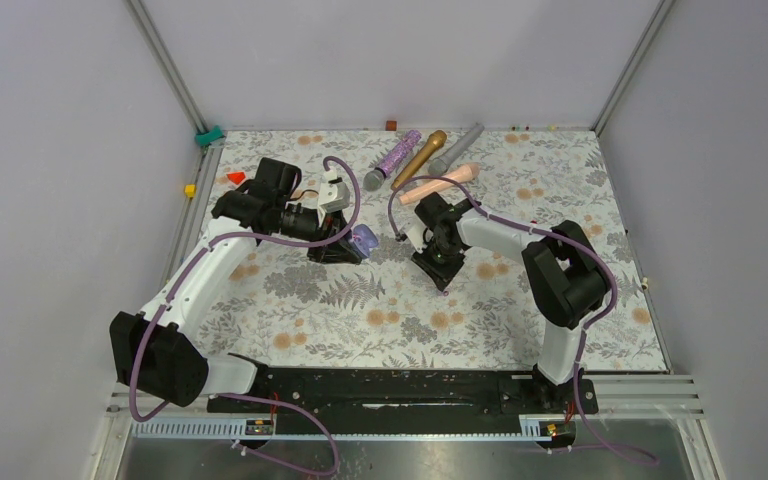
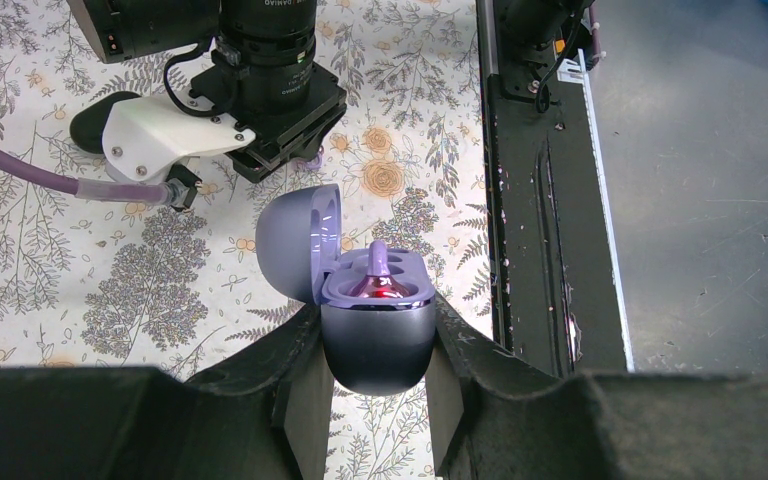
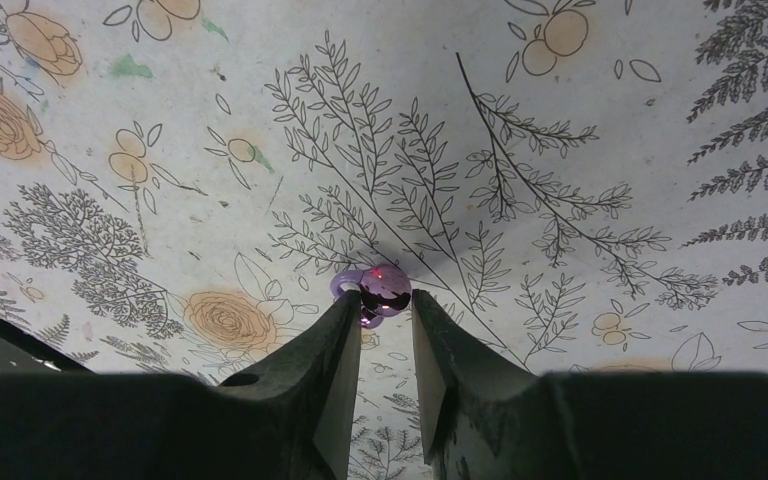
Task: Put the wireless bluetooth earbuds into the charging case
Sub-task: Adjust the earbud at the center of the board.
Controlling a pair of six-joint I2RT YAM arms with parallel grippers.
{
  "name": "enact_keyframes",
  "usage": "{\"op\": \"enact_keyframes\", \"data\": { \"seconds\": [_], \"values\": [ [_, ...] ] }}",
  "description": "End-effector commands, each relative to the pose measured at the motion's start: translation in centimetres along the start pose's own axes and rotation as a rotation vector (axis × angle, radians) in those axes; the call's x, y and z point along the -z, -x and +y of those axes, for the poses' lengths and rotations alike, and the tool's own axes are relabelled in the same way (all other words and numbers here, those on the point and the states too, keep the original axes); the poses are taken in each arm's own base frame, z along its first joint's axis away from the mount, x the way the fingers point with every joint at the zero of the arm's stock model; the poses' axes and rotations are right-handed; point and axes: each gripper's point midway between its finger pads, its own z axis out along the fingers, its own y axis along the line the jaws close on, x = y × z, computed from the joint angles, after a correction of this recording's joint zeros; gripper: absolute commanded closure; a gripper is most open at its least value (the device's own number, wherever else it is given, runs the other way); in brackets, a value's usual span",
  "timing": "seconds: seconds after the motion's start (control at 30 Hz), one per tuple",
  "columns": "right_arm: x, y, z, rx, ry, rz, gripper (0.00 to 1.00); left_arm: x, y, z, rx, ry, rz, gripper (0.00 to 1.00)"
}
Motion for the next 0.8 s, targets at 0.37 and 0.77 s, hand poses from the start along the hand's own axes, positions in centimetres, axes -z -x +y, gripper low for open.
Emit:
{"op": "enact_keyframes", "data": {
  "seconds": [0.37,0.77],
  "values": [
    [-0.1,0.5,-0.1,0.005,0.051,-0.017,0.7,0.1,0.7,-0.1,-0.029,-0.007,-0.03,1.0],
    [1.5,5.4,0.4,0.041,0.144,-0.083,0.73,0.0,0.6,0.1,-0.021,-0.009,-0.029,1.0]
  ]
}}
